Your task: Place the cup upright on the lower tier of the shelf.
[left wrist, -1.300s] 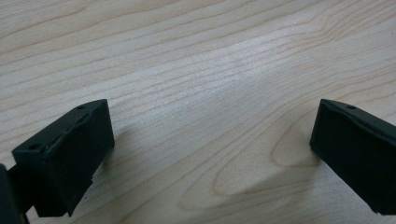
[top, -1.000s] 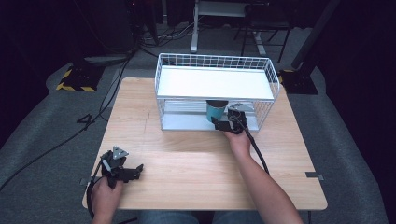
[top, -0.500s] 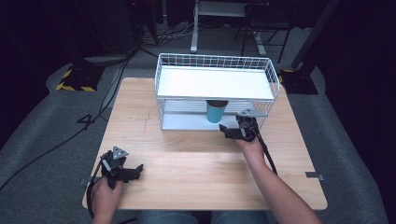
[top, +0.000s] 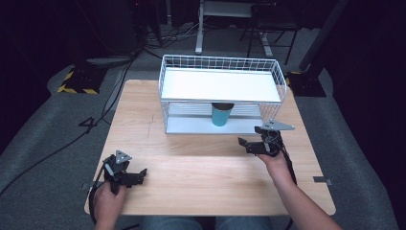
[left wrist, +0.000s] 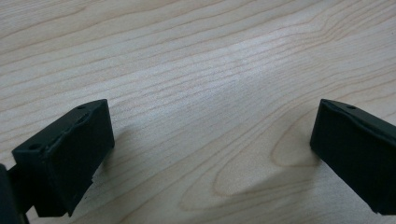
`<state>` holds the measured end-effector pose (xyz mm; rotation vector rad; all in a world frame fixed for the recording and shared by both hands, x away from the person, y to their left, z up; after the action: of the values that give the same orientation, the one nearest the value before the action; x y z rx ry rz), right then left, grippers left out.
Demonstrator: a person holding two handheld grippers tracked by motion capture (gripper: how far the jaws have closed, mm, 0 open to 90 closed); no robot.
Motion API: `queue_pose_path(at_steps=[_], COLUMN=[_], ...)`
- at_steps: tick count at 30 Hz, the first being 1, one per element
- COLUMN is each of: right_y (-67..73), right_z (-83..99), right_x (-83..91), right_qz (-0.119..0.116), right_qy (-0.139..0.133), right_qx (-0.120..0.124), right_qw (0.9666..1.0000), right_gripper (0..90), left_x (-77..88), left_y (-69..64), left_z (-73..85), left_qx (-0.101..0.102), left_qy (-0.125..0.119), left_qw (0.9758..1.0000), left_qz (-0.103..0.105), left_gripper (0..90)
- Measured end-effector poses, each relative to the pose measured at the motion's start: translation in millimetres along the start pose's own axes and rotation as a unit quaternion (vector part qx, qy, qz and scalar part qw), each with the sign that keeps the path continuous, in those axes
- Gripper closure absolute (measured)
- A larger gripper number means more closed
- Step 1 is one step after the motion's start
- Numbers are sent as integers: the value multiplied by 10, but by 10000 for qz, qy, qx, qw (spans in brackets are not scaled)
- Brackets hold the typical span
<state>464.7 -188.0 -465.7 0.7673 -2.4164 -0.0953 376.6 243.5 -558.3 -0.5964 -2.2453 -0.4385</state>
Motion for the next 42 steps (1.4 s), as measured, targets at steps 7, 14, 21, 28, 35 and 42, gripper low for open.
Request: queue_pose_path(at_steps=[7,14,21,28,35,42], right_y=[-62,-114,-203,-315,-470,-558], right_z=[89,236,416,674,920,1170], right_x=[235,438,655,793,833,823], right_qz=[87,40,-8,-73,101,202], right_qy=[37,140,154,111,153,550], right_qx=[124,311,140,-31,-52,69], right_qw=[9999,9994,9998,9999,9998,9983], right_gripper=[154,154,154,154,153,152], left_x=[0,-8,-12,-13,-13,-13], left_y=[1,4,8,6,6,6], left_z=[0,-10,-15,-14,-14,-14], left_qx=[-2,-5,-18,-16,-16,-17], left_qy=[3,4,2,-1,-2,0], left_qw=[10000,10000,10000,10000,10000,10000], left_qz=[4,11,11,14,13,14], left_gripper=[1,1,1,1,1,1])
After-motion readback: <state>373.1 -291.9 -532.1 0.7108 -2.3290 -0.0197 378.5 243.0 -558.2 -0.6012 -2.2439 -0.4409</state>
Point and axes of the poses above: each handheld gripper's, and its own axes: x roughly backward along the jaws, z roughly out of its underside, y roughly to its left, the point moved 7 cm from there along -x, roughly forward along the jaws, and after that the axes turned 13 degrees about -x, right-handed, at the moved point
